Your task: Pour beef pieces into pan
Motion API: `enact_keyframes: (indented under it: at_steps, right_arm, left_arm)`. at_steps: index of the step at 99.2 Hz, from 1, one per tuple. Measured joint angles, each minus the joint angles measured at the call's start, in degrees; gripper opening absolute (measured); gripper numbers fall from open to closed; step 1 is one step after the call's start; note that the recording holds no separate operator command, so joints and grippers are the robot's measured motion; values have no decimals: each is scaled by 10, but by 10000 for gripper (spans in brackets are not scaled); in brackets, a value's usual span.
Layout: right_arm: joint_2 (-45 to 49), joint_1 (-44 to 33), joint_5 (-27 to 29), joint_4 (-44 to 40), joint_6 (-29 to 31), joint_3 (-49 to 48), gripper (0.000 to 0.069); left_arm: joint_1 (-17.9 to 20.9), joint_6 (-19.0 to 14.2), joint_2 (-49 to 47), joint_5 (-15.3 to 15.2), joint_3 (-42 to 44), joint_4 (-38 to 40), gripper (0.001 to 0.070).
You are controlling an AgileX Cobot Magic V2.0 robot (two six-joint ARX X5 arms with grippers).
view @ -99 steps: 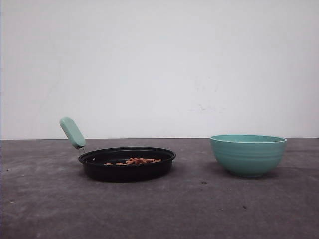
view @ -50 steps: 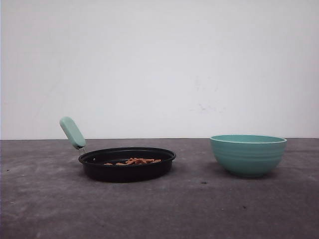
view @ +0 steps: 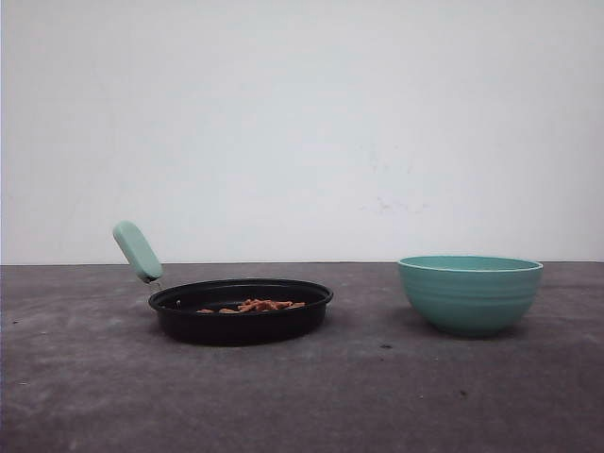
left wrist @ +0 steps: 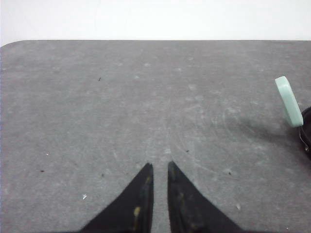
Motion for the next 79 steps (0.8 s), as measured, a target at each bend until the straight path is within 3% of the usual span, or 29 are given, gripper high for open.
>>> enact_keyframes:
  at_steps: [79]
  right_arm:
    - [0,0,-2,9,0,0,11]
  left_arm:
    - [0,0,0,0,0,0,25]
